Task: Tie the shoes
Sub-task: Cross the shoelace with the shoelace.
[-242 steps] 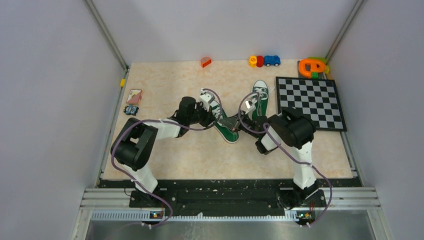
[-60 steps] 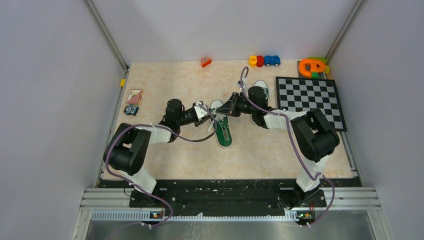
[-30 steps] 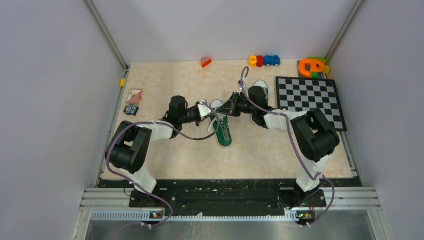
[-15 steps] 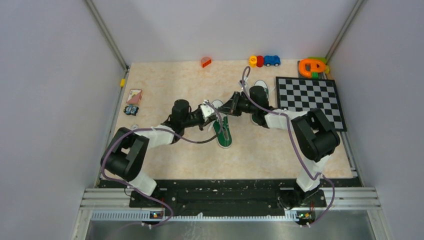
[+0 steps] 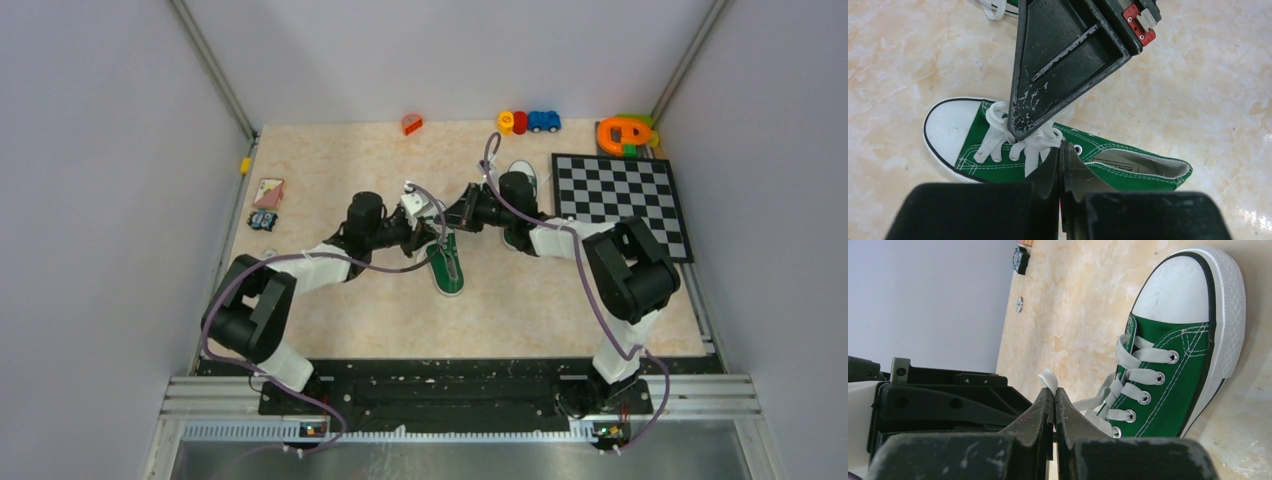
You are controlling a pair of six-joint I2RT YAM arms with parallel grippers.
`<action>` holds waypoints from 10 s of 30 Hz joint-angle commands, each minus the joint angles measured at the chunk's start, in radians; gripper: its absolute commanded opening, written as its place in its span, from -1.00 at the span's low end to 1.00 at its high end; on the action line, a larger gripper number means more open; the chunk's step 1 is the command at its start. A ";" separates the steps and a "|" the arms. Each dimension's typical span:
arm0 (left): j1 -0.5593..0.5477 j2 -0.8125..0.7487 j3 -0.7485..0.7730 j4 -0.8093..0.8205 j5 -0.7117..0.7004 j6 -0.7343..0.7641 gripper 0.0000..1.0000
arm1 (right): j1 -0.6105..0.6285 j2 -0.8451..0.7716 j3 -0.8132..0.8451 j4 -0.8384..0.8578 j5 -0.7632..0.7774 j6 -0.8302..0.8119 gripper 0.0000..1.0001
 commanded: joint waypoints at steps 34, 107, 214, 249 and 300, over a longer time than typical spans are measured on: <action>-0.020 0.116 0.048 0.205 -0.204 -0.248 -1.00 | 0.006 -0.028 0.030 0.052 0.029 0.020 -1.00; -0.012 0.189 -0.011 0.457 -0.285 -0.401 -1.00 | 0.016 -0.018 0.077 -0.040 0.072 -0.051 -1.00; -0.067 0.455 -0.078 1.165 -0.396 -0.699 -1.00 | 0.027 -0.011 0.050 0.024 0.086 0.023 -1.00; -0.067 0.471 -0.057 1.165 -0.453 -0.743 -1.00 | 0.044 -0.106 0.011 -0.080 0.270 -0.047 -0.18; -0.032 0.518 -0.006 1.165 -0.302 -0.878 -1.00 | -0.044 -0.069 0.074 -0.205 0.057 -0.189 -0.79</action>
